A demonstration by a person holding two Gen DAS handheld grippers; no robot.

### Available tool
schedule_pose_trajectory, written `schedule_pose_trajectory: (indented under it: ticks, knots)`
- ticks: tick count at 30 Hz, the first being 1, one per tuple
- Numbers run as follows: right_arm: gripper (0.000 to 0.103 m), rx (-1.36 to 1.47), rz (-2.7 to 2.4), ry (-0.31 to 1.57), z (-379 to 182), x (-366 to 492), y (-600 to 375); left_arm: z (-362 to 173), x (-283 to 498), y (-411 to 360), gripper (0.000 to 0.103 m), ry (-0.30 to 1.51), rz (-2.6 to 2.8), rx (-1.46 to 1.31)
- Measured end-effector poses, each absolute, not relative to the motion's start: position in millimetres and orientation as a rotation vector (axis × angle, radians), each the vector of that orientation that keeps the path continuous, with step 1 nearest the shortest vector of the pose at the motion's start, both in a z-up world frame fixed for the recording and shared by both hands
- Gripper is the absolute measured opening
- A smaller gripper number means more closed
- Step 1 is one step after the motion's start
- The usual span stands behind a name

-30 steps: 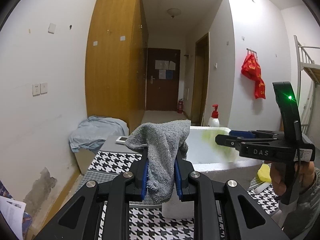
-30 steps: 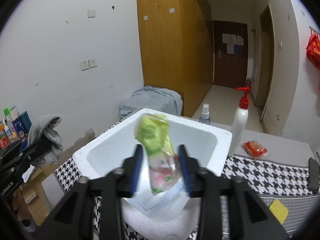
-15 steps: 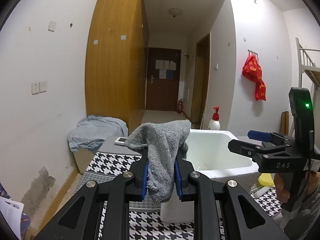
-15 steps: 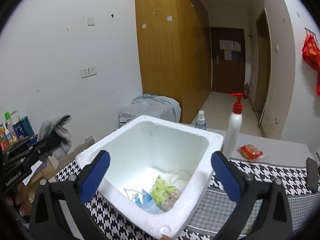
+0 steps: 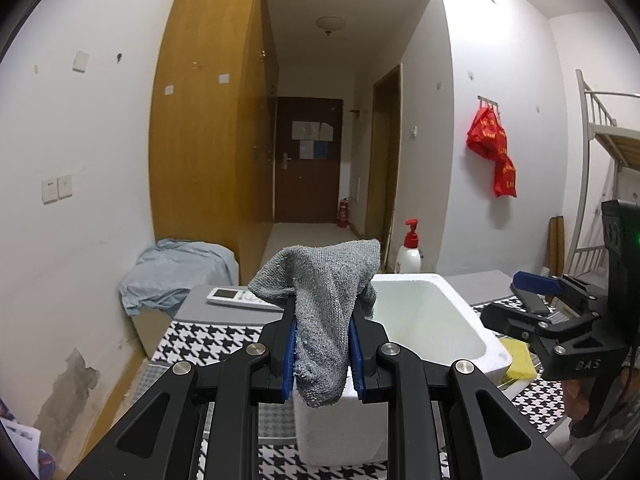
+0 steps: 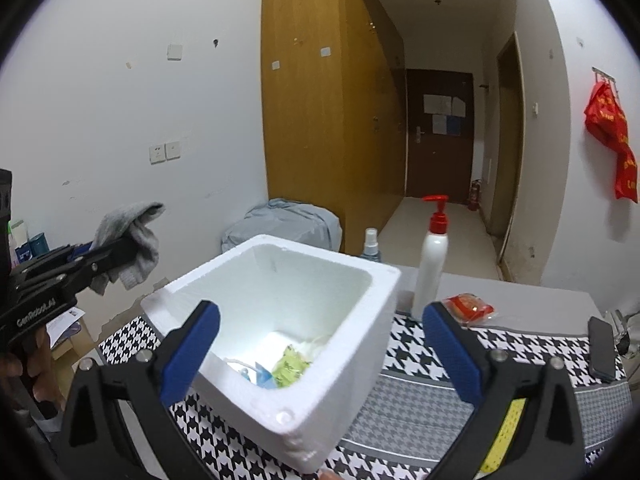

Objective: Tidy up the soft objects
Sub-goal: 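Open the right gripper to drop the snack packet into the foam box, then lower the grey cloth into the foam box and open the left gripper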

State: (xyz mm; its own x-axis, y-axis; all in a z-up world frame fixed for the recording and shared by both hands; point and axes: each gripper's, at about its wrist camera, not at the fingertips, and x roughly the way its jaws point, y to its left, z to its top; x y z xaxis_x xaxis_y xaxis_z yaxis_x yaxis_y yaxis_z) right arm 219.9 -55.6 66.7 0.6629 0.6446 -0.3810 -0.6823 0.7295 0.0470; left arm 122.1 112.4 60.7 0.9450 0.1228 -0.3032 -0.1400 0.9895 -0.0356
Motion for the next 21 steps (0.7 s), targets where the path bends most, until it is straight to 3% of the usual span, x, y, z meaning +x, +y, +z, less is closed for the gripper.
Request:
schedule_pose_trajectory:
  ticks: [21]
  knots:
    - [0.102,-0.021,0.625,0.396,56,227,-121,60,173,90,0.023,0.382,0.018,-0.03]
